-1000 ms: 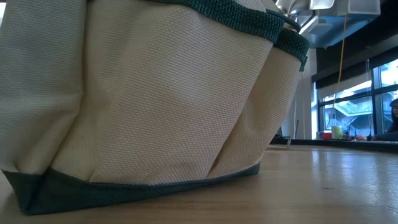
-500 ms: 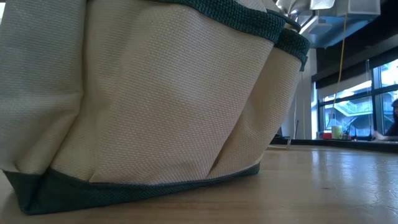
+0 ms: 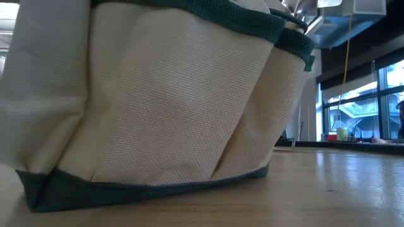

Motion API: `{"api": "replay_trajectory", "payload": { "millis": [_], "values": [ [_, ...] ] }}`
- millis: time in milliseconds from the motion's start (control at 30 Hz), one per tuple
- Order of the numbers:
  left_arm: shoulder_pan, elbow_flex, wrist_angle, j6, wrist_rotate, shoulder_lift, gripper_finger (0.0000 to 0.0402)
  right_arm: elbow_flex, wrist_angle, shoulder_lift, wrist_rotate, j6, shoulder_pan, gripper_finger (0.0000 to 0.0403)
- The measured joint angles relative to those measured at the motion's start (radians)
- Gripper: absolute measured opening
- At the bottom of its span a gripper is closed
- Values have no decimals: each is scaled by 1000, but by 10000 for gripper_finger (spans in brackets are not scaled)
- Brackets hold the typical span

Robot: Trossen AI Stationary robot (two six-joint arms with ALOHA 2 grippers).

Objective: Pick & Place Garden tools in Gardening bag
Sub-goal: Put the brown trowel into the gardening bag

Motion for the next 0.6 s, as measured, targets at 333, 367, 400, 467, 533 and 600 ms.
{"api": "replay_trajectory", "payload": {
  "millis": [333, 367, 400, 467, 533, 600],
  "values": [
    [-3, 0, 4, 24, 3, 6, 2, 0, -1, 0, 0, 0, 0, 283],
    [-3, 0, 3, 27, 4, 8, 2, 0, -2, 0, 0, 0, 0, 283],
    [-1, 0, 3, 30, 4, 9, 2, 0, -2, 2, 0, 0, 0, 283],
    [5, 0, 3, 33, 5, 9, 2, 0, 1, 6, 0, 0, 0, 283],
    [11, 0, 2, 48, 4, 10, 2, 0, -2, 12, 0, 1, 0, 283],
    [16, 0, 2, 63, 8, 10, 2, 0, 2, 19, 0, 7, -2, 283]
  ]
}}
